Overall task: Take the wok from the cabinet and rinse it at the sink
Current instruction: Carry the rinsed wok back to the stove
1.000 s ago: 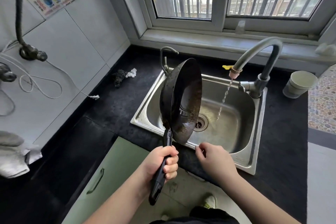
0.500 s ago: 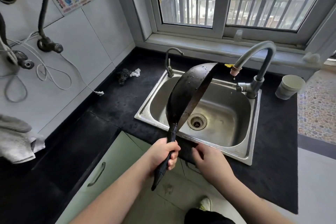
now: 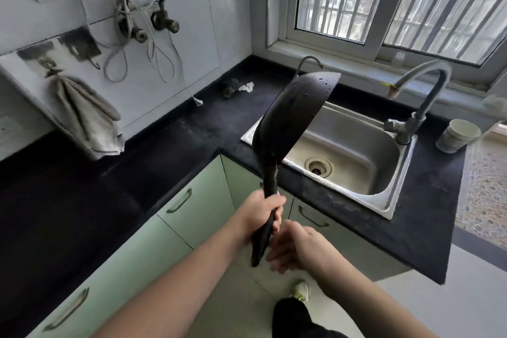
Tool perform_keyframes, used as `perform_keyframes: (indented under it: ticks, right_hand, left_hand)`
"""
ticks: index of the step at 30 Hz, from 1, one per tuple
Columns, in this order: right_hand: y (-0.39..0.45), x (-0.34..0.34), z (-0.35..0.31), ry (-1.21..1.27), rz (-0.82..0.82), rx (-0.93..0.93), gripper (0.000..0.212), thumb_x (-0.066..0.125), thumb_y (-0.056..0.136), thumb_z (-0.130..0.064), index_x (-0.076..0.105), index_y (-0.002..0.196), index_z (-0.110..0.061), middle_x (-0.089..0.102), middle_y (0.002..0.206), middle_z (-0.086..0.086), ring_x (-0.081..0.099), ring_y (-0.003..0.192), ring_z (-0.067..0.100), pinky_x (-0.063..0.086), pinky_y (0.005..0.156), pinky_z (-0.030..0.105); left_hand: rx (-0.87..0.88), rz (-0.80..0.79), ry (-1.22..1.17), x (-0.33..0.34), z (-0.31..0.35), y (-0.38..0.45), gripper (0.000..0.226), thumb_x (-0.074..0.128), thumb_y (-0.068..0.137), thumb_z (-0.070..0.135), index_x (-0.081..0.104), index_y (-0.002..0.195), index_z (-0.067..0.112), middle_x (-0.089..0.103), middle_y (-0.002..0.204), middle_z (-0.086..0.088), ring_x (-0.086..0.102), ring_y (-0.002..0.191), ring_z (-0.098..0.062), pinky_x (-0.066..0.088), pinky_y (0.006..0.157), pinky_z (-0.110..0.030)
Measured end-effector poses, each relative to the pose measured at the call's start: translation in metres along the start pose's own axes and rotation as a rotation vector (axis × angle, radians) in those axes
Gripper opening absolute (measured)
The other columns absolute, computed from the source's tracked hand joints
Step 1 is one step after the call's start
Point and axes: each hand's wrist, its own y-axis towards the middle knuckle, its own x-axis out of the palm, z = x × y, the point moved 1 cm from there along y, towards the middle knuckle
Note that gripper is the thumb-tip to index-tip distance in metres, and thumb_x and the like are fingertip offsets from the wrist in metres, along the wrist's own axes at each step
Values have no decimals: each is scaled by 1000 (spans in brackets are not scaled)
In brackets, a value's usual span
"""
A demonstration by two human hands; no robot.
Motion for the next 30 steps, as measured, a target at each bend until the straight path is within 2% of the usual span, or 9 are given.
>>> perform_keyframes:
  ticks: [5,9,11,15,19,21,24,27,30]
  right_hand:
    - [-23,41,12,4,-115,21,54,37,101,-45,68,85,-4,72,72,15,68,62,25,54,61,31]
    - [-28,62,18,114,-232,9,40,46,98,-39,65,102,-4,70,77,12,66,68,23,56,69,31]
    - [-30,68,15,239,-340,28,36,56,92,-36,63,102,-2,66,78,13,62,69,23,54,70,33]
    - [-32,79,9,407,-511,17,25,63,83,-31,55,90,-8,52,69,6,47,59,15,39,56,25]
    - [-42,86,1,285,-583,-115,23,51,95,-25,44,79,-10,37,61,6,30,51,16,21,51,28]
    - [-46,86,-4,186,-597,-191,24,55,91,-28,44,80,-11,34,61,7,27,50,17,18,51,31]
    - [-54,85,-6,-80,-594,-259,26,59,83,-38,47,76,-16,35,60,7,29,51,18,20,51,34]
    - [-60,88,2,-234,-599,-272,23,55,92,-25,43,75,-15,35,56,2,30,46,14,26,43,23]
    - [-68,96,11,-317,-693,-307,12,54,93,-18,49,83,-15,47,59,3,36,45,13,30,43,22]
  left_hand:
    - [79,86,-154,-15,-11,-41,36,52,85,12,45,50,18,40,48,-2,37,37,-13,32,41,-23]
    - [133,175,-292,-25,-5,-69,39,44,93,1,41,58,16,40,50,-2,39,35,-14,34,39,-20]
    - [193,227,-311,-31,0,-81,37,44,94,1,42,60,16,41,51,-2,41,37,-14,37,44,-23]
    - [296,336,-341,-35,11,-103,26,44,96,3,40,73,14,45,52,2,44,42,-12,43,63,-30]
    - [351,396,-390,-30,18,-128,25,46,96,9,41,73,14,45,57,1,45,46,-11,45,75,-31]
    - [358,411,-410,-28,20,-140,30,45,96,12,41,67,14,44,56,1,46,48,-11,45,77,-29]
    - [342,479,-505,-25,13,-156,30,43,95,11,41,65,14,44,54,2,45,47,-11,45,73,-29]
    - [269,522,-640,-20,-2,-172,29,40,95,11,39,66,14,43,53,1,45,45,-12,42,70,-30]
    - [232,592,-741,-19,-17,-194,31,40,96,15,40,65,11,46,55,-1,50,50,-13,44,68,-27]
